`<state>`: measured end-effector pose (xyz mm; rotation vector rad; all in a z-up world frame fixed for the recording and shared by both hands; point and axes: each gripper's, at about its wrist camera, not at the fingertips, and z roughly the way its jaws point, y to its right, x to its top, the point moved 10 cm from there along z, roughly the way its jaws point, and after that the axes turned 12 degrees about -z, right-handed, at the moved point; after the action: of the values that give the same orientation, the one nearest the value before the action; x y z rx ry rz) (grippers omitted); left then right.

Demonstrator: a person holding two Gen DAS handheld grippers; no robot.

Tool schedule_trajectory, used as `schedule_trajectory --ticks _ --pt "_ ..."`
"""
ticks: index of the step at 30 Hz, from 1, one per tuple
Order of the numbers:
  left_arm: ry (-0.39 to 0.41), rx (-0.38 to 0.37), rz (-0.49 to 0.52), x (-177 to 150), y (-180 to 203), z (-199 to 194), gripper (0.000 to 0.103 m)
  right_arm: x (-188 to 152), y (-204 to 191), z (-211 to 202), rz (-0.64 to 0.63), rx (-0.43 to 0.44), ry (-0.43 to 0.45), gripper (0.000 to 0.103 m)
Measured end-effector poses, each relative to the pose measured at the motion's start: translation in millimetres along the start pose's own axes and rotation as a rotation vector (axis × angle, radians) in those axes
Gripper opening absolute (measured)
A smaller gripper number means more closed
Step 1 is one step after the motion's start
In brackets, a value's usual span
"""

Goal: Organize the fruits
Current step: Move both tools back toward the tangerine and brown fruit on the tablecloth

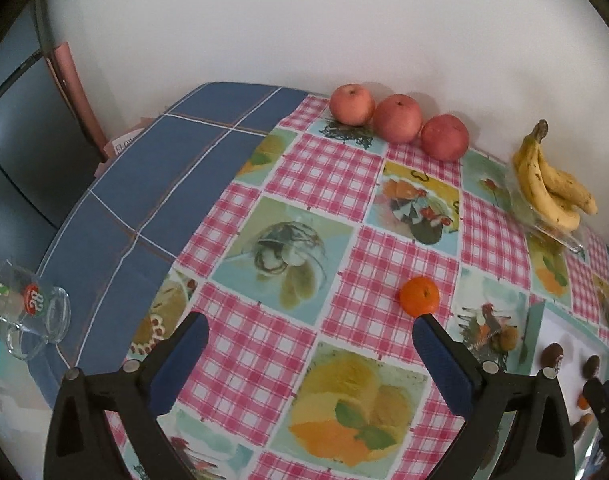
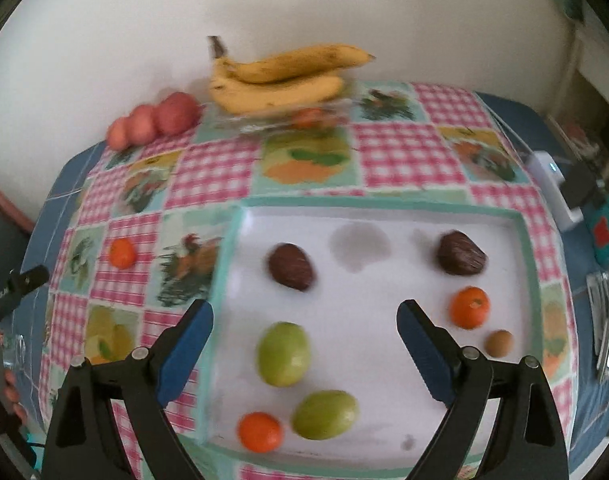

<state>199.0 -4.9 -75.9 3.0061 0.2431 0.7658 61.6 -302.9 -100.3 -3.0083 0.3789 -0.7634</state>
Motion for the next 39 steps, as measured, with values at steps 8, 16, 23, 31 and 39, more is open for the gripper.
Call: schedule_trajectory --ticks 8,16,23,31,39 --pt "-0.021 -0.060 -0.023 11.6 13.6 1.3 0.103 35.3 -51.9 -6.9 -0.061 0.050 0.072 0.093" --pt "-0.057 -0.157 -0.059 16.1 35.8 15.0 0.102 63.9 -72.6 -7.7 -0.073 0.033 0.137 0.087" --pt "-0.124 -0.196 -0.029 3.9 63.2 42.3 0.095 72.0 -81.9 17.0 -0.085 0.040 0.108 0.057" --pt "-0.238 -0.199 0.003 -24.3 81.4 87.0 0.080 54.9 -95.6 65.9 -0.151 0.024 -0.003 0.037" --pt "-0.273 -0.211 0.001 -34.3 88.2 100.7 0.058 44.5 -92.1 94.0 -0.192 -0.038 -0.070 0.029"
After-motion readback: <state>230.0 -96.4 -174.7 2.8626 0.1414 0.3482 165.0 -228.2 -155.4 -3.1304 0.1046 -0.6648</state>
